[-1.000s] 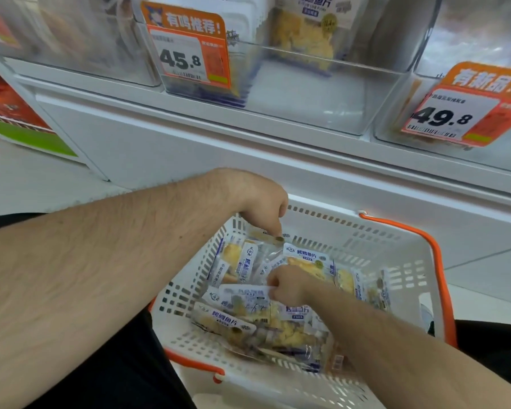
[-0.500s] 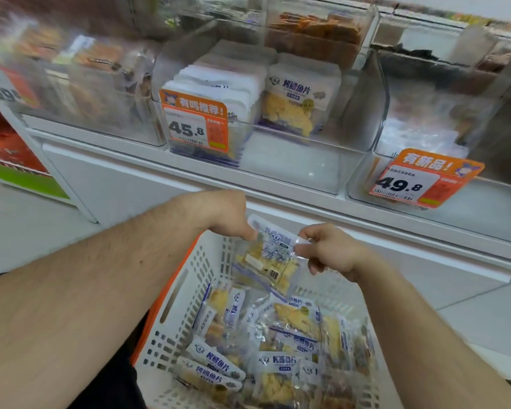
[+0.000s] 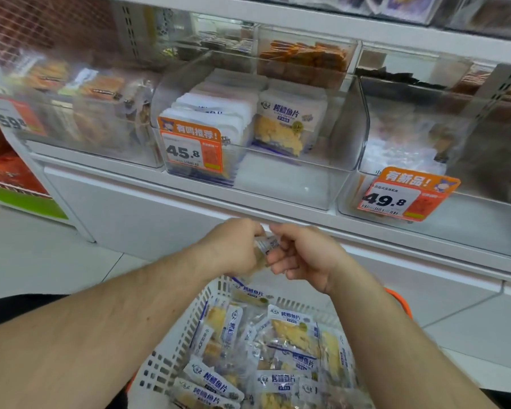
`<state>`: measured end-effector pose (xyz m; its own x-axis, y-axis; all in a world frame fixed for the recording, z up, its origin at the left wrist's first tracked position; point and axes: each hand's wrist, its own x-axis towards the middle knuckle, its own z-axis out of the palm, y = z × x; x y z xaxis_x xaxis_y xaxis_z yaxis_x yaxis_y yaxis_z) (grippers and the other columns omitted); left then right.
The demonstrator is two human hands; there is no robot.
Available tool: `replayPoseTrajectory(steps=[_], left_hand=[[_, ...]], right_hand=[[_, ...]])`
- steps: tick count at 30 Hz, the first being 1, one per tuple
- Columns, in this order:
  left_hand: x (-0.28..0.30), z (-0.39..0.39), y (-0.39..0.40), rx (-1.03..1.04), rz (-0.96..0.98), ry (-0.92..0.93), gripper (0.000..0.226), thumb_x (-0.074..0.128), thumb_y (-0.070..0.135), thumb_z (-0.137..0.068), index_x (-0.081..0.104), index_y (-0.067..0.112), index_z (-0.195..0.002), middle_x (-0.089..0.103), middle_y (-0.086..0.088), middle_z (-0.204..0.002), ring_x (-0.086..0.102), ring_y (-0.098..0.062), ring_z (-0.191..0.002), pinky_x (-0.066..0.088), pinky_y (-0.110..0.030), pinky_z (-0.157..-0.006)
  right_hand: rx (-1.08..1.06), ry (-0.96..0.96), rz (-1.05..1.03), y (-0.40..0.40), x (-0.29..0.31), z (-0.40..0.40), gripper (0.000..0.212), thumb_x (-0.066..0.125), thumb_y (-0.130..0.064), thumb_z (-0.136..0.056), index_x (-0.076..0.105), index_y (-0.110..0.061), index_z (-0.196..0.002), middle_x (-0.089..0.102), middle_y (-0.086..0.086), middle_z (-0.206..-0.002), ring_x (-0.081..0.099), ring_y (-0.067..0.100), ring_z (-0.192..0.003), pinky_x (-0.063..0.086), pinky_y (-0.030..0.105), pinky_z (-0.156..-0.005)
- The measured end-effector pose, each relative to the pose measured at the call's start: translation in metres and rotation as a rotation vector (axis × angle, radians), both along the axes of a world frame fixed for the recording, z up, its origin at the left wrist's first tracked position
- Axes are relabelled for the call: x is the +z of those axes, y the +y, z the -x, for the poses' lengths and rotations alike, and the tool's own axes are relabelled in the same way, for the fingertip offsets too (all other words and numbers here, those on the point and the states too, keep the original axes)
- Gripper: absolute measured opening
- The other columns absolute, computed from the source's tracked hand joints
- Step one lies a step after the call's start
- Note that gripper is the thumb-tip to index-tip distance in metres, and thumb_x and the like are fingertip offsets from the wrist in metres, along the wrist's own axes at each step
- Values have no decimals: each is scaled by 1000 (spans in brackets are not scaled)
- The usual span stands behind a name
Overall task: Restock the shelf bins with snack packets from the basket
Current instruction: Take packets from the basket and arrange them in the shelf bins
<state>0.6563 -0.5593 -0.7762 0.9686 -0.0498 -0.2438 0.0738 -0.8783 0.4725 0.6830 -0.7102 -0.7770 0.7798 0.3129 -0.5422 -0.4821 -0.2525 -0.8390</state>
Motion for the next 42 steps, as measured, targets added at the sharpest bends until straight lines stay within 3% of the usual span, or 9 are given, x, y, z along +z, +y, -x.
replayPoseTrajectory(steps=[2,5,12,16,20,24,29,36,42], left_hand=[[6,-5,10,127,160,18,16,68,7,-81,65,22,-88,66,1,-80,61,-16,-72,46,-24,-60],[13,-13,24,291,535,76,27,72,-8,-78,71,15,-91,75,-7,-93,70,-23,-86,58,-36,-81],[25,-17,22,313,952,130,35,64,-19,-80,69,13,-94,76,-8,-93,72,-23,-84,59,-32,-72],[26,-20,25,321,959,79,36,67,-17,-79,70,13,-99,76,-9,-98,71,-27,-95,56,-38,-85],[36,-25,23,305,961,-49,31,73,-6,-81,69,16,-103,76,-6,-103,72,-20,-96,56,-35,-89],[52,-33,27,444,760,-320,43,81,42,-75,61,23,-109,70,5,-98,67,-12,-91,53,-34,-86],[62,-44,37,587,578,-578,38,80,44,-73,55,27,-96,59,10,-84,61,-15,-83,47,-29,-77],[56,-54,44,659,428,-543,35,76,47,-76,51,24,-69,60,7,-73,61,-22,-76,46,-30,-68],[60,-50,48,641,329,-424,45,70,58,-80,56,20,-59,59,11,-64,58,-20,-72,43,-29,-69]], right_hand=[[-87,-114,51,-8,9,-8,39,66,-36,-91,55,-17,-59,54,7,-54,40,16,-40,28,22,-40],[-223,-325,146,-21,18,-21,36,75,-37,-83,49,-15,-70,43,1,-57,35,15,-48,27,27,-50],[-73,-429,84,-25,25,-17,24,81,-16,-80,67,-11,-99,71,-4,-72,53,2,-46,39,18,-45],[-59,-505,120,-20,32,-15,14,79,-15,-82,72,-16,-93,77,-4,-82,73,11,-75,55,30,-72],[-39,-632,226,-18,64,-25,8,79,-17,-83,73,-22,-84,76,-10,-75,71,6,-68,51,25,-65],[-127,-794,323,-22,108,-43,11,82,-21,-80,71,-21,-78,74,-5,-69,68,17,-64,48,29,-55],[-220,-915,352,-19,141,-65,16,78,-29,-84,75,-19,-96,76,0,-85,70,17,-70,54,34,-63],[-193,-849,564,11,140,-95,22,66,-30,-93,62,-23,-72,71,5,-74,68,21,-58,62,42,-65],[-239,-670,596,41,121,-133,19,64,-23,-93,60,-11,-79,70,11,-67,73,27,-65,63,47,-65]])
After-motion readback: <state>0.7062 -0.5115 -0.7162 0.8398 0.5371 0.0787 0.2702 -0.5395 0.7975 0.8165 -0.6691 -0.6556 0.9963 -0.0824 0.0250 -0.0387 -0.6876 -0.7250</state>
